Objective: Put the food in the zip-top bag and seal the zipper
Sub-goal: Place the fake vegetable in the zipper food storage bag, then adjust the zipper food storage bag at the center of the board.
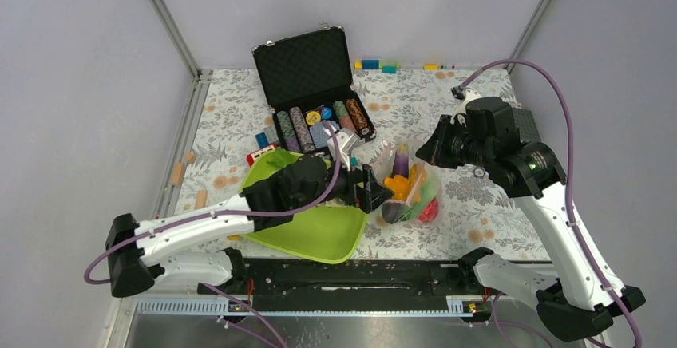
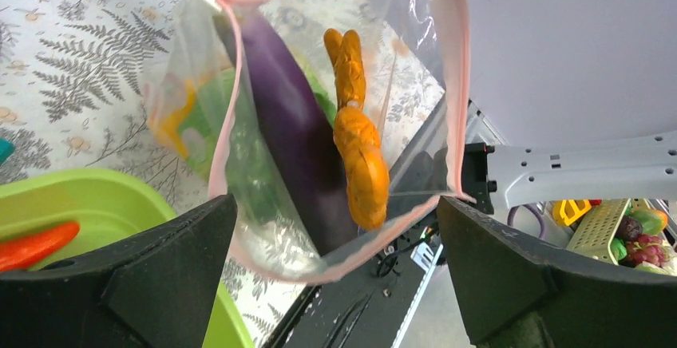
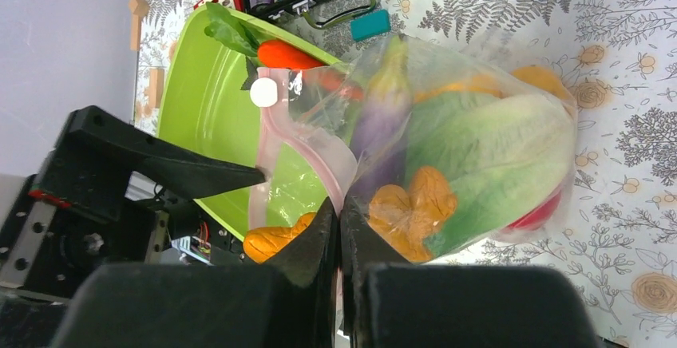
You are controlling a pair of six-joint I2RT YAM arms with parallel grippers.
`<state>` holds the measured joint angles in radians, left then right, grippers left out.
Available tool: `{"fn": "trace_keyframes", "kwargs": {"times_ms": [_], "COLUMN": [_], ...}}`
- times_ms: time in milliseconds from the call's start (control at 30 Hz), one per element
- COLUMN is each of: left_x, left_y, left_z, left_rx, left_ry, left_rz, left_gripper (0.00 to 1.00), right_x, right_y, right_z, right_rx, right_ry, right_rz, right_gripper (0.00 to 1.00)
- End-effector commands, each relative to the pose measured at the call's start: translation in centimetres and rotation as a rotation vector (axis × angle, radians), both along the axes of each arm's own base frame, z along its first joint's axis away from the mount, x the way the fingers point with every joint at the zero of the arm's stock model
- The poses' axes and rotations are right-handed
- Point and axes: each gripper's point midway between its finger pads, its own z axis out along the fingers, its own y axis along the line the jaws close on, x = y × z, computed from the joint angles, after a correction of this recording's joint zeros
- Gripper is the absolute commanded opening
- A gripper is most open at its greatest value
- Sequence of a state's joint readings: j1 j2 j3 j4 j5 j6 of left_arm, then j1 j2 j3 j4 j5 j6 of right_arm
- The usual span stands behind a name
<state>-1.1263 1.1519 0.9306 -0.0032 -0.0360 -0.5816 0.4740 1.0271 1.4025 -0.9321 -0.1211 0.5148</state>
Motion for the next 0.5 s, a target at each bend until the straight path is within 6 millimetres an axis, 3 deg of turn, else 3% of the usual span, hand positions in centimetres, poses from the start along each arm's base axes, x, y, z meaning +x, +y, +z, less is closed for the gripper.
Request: {"fn": "trace_keyframes", "kwargs": {"times_ms": [0, 133, 267, 333, 467], "left_x": [-0.8, -0.4, 2.8, 3.4, 2.9], "left_y": [2.7, 4.8, 6.6, 6.2, 3.1], "left_z": [3.0, 2.3, -0.9, -2.0, -2.6], "left_rx": [-0.065, -0.057, 0.079, 0.155, 0.197], "left_ry": [-0.024, -0.004, 0.073, 0.107, 0.139], "left_rz": [0.031, 0.115, 0.353, 0.388, 0.286], "left_gripper": [0.99, 0.99, 0.99, 0.99, 0.97], "right_x": [0.2, -0.2, -0.4, -0.6, -0.5], "right_y": [0.2, 0.3, 0.5, 0.6, 0.5], "right_z": [1.0, 0.0, -0.4, -0.5, -0.9], "right_rx": [0.004, -0.012, -0.007, -0.007, -0.017], "right_ry": [-0.068, -0.058, -0.052, -0.048, -0.045], "right_rz": [0.039, 0.075, 0.095, 0.100, 0.095], "right_gripper": [0.00, 0.00, 0.00, 0.00, 0.00]}}
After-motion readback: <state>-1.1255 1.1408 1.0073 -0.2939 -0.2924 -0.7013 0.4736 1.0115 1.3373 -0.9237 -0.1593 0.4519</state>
